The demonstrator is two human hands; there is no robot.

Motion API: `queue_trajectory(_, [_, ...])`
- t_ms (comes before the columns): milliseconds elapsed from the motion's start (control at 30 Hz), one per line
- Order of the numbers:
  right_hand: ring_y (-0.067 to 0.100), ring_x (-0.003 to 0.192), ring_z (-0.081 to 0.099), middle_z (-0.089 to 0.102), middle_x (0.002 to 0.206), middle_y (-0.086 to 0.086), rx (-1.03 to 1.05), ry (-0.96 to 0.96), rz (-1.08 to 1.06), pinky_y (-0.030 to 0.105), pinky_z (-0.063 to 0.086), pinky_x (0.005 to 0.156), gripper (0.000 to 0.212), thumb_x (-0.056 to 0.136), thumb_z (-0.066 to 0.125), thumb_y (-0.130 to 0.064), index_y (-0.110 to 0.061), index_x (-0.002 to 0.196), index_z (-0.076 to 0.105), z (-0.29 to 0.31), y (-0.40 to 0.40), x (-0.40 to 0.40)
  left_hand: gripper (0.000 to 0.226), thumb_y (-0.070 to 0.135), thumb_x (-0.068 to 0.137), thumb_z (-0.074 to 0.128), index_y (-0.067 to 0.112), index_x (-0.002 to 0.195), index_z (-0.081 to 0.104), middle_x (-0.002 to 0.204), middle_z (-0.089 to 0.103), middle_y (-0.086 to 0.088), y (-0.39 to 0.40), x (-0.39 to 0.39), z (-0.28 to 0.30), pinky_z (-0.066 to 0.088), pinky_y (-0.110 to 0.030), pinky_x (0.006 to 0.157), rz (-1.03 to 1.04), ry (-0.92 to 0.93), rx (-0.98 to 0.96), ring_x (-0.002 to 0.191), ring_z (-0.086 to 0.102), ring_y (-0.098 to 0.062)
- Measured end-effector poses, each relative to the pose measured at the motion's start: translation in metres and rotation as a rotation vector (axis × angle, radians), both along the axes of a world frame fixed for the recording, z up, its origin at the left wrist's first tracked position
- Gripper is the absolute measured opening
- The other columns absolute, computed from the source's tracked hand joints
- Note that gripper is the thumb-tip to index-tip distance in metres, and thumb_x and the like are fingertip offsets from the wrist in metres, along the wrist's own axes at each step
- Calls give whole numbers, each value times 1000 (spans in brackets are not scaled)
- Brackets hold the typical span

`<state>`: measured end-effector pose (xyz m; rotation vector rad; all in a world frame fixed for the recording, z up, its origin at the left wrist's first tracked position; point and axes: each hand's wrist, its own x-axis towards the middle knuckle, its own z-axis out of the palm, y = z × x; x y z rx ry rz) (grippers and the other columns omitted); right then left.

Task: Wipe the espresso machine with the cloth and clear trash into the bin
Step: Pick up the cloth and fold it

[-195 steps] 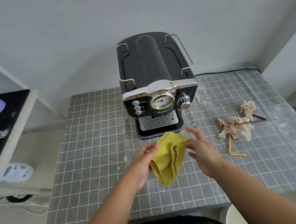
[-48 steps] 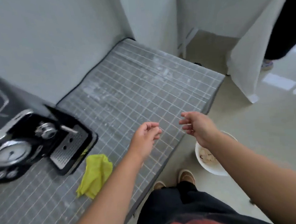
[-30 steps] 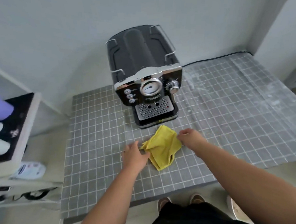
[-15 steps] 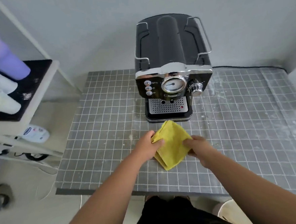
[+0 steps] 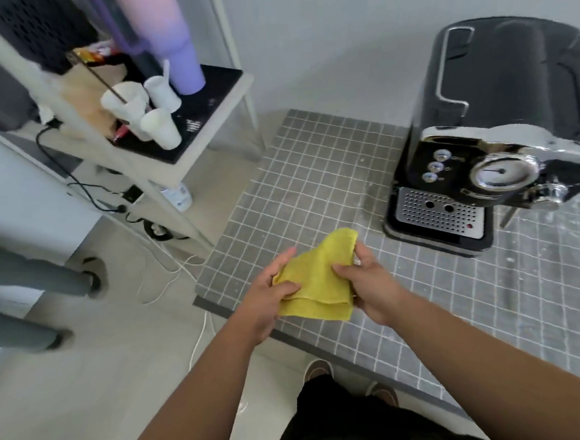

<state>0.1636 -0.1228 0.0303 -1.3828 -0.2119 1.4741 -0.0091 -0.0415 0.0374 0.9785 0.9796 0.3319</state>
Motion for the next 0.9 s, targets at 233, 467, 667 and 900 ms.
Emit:
queue_trajectory(233, [30,91,68,66,113,9,-82,-338,-47,50,60,70,54,89,63,-22,-44,134,41,-19,74,-47,50,7,88,57,32,130,59,136,52,6,65,-34,5,42,-16,83,5,339,392,109,52,-6])
queue_trajectory(467, [27,69,66,65,89,14,-194,-635,24,39,58,53,55,90,62,-20,-47,128,32,-51,87,-74,43,17,95,56,26,137,53,142,50,2,105,-50,-42,30,-18,101,-262,508,622,129,45,-11])
queue_trajectory(667, [14,60,56,50,67,0,-274,-781,107,23,41,46,71,85,68,-13,-31,138,25,-64,74,-86,44,19,92,60,26,135,54,133,41,0,98,-64,-75,33,-18,97,-316,618,777,113,44,-8])
queue_trajectory(900, [21,73,59,54,78,1,-268,-822,87,28,48,56,73,82,71,-13,-35,136,27,-60,72,-89,44,19,87,65,25,130,58,119,39,2,95,-69,-82,43,-29,99,-254,640,867,103,43,-9])
